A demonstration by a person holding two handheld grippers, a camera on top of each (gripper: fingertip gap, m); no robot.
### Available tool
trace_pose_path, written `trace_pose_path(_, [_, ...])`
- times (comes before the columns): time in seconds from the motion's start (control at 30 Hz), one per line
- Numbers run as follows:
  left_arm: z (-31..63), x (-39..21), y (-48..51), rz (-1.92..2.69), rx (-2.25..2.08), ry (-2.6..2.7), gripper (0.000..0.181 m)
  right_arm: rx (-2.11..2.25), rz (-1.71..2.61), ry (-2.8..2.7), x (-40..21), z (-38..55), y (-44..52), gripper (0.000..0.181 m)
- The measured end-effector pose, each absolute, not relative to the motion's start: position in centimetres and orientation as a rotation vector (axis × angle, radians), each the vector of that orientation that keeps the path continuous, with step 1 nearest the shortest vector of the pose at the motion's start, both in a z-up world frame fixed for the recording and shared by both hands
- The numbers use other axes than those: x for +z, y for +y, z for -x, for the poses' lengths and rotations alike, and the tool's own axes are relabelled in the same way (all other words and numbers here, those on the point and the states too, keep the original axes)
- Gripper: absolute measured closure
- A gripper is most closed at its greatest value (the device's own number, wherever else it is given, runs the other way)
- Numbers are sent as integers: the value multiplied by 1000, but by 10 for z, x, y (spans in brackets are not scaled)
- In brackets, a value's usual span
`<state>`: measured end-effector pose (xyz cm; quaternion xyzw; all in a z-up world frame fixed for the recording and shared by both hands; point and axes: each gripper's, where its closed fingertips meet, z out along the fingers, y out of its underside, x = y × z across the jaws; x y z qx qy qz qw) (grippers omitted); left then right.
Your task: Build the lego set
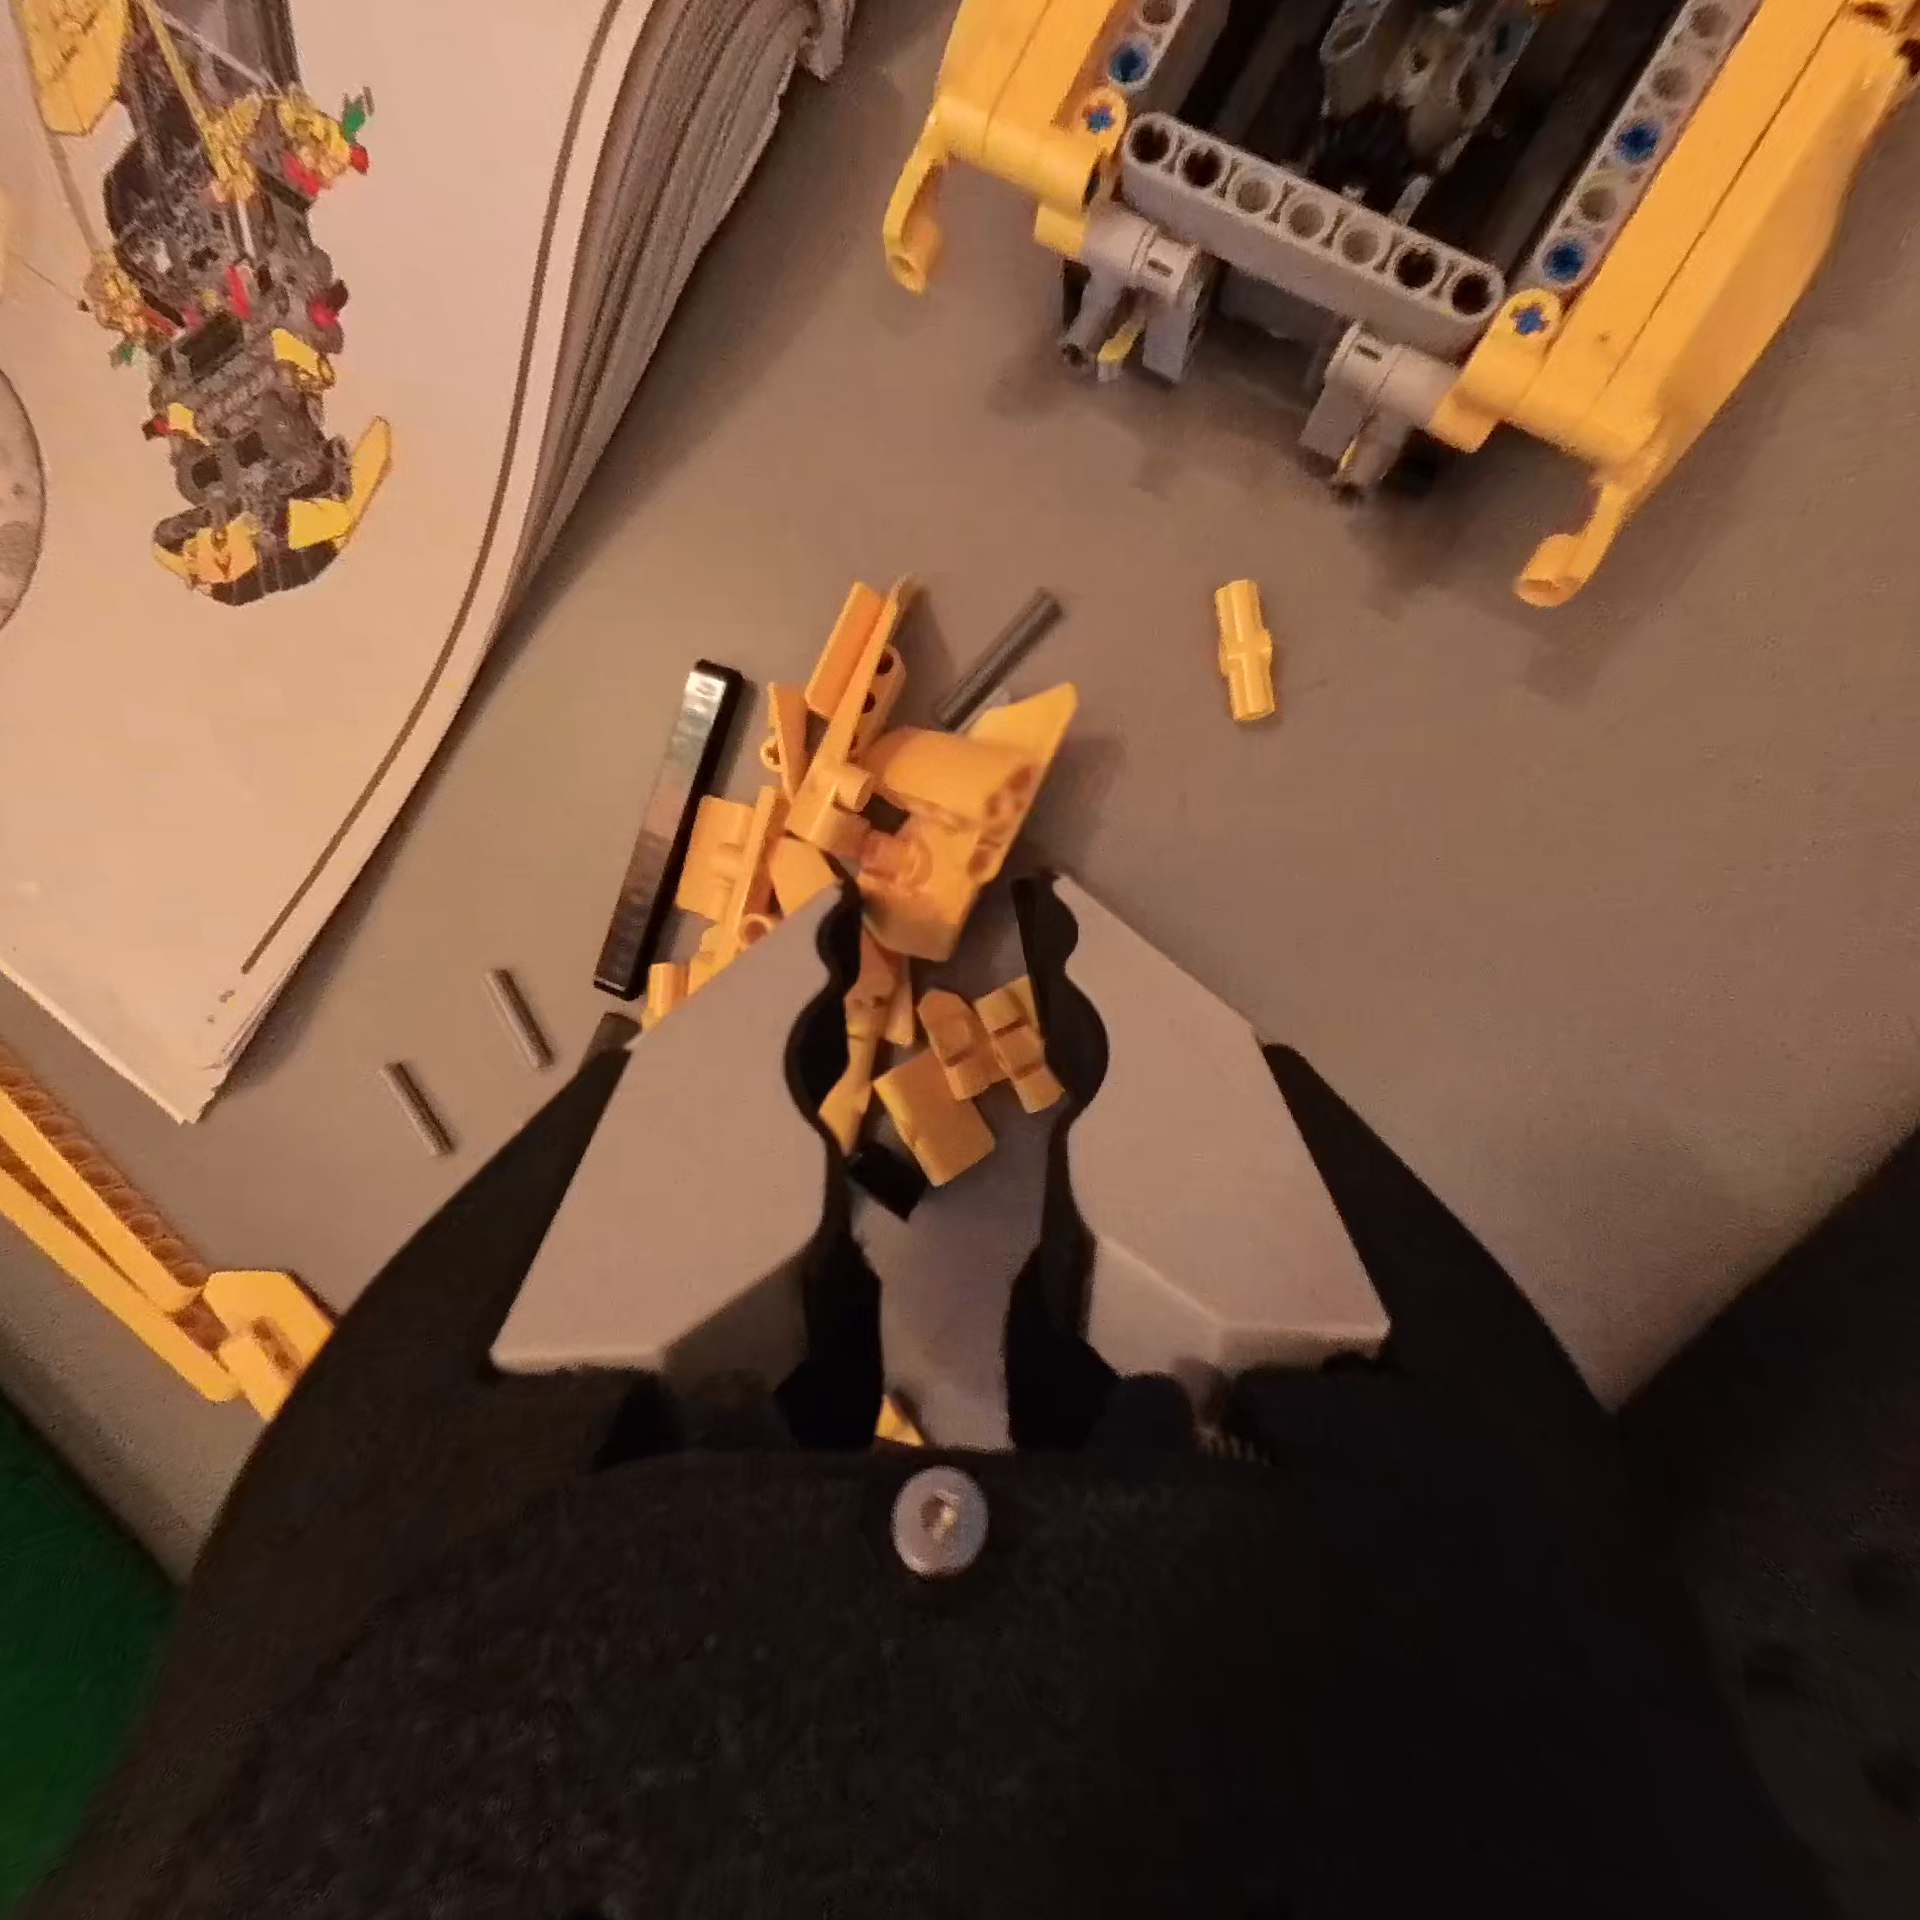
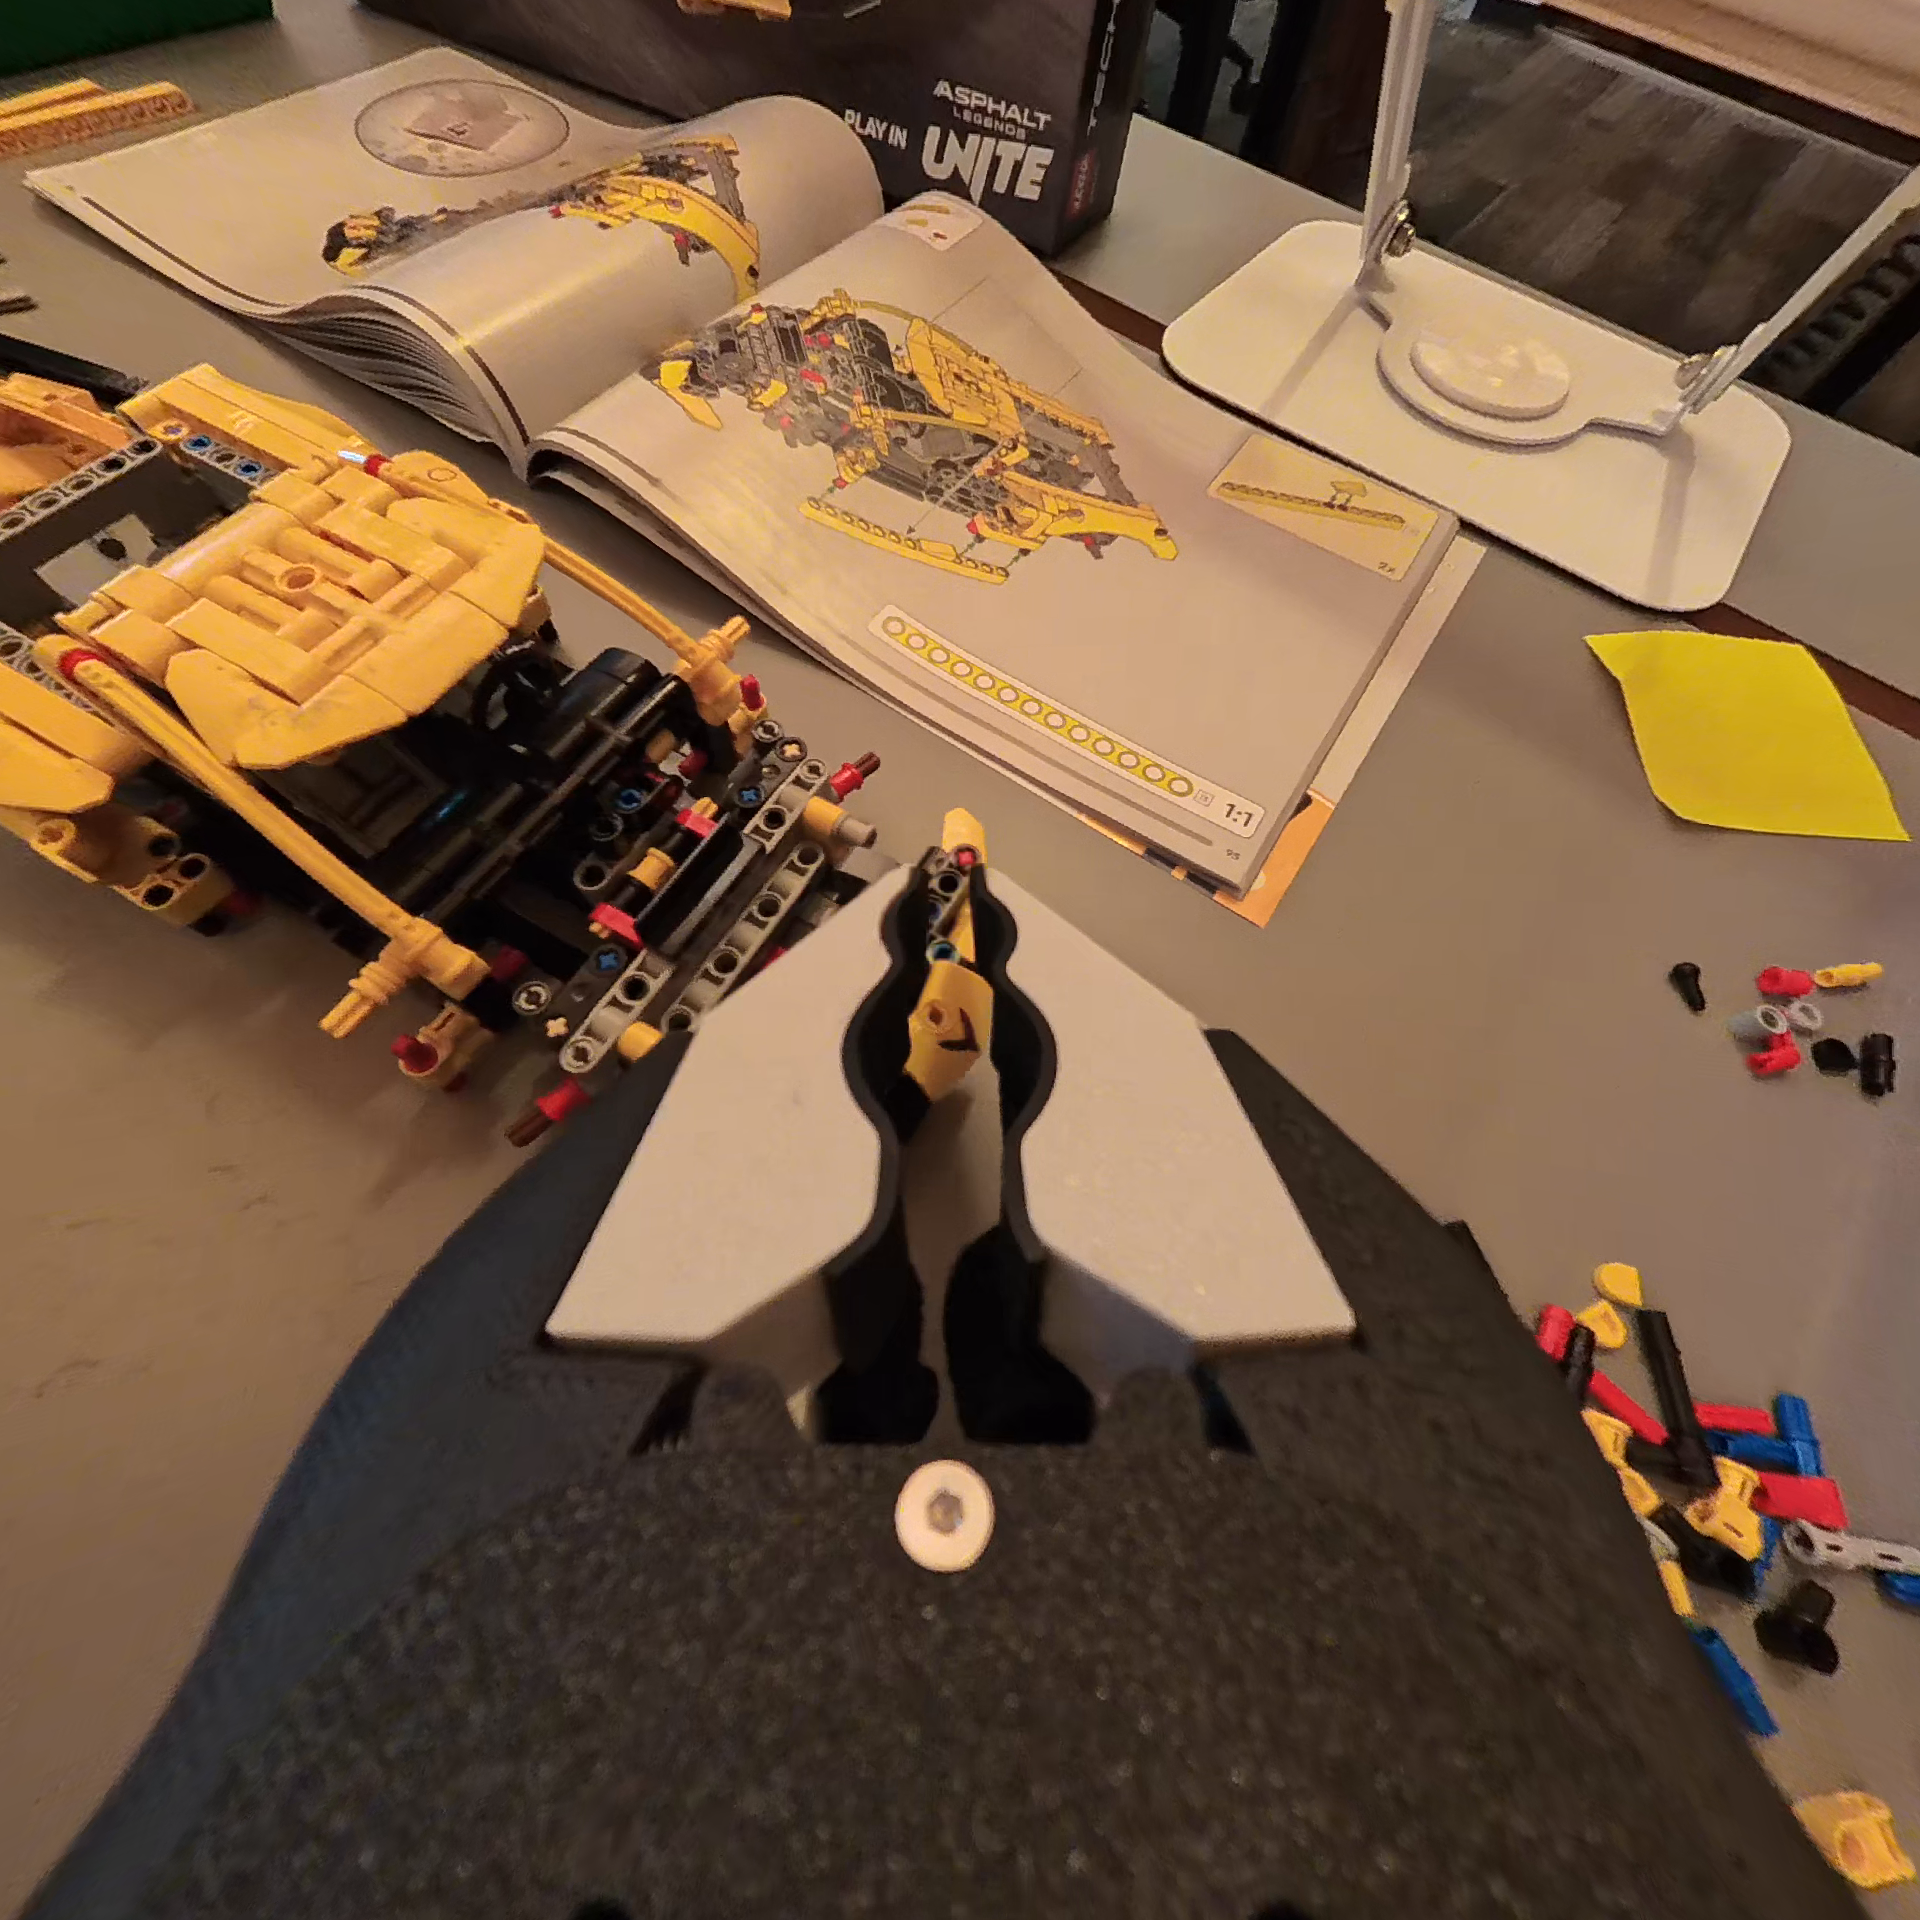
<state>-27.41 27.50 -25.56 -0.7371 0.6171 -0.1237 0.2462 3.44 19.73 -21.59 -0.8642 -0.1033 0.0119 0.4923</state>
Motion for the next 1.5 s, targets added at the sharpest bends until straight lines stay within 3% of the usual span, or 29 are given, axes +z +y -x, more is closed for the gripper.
trace_pose_path(0.17, [275, -259, 277, 2017, -305, 1679, 151, -4, 2106, -280, -218, -32, 197, 176])
trace_pose_path(0.23, [274, -258, 278, 2006, -293, 1681, 160, -1, 2105, -279, -218, -32, 197, 176])
trace_pose_path(0.6, [307, -238, 266, 2046, -353, 1651, 163, 0, 2103, -279, -218, -31, 196, 176])
trace_pose_path(0.8, [348, -224, 242, 2122, -447, 1618, 163, 1, 2108, -289, -219, -29, 197, 176])
trace_pose_path(1.1, [360, -256, 246, 2016, -99, 1755, 162, -6, 2111, -291, -220, -29, 197, 176])
trace_pose_path(1.2, [365, -257, 249, 2072, -105, 1694, 152, -5, 2109, -286, -219, -30, 197, 176])
trace_pose_path(1.5, [308, -168, 272, 1847, -543, 1134, 147, -88, 2032, -139, -193, -64, 189, 166])
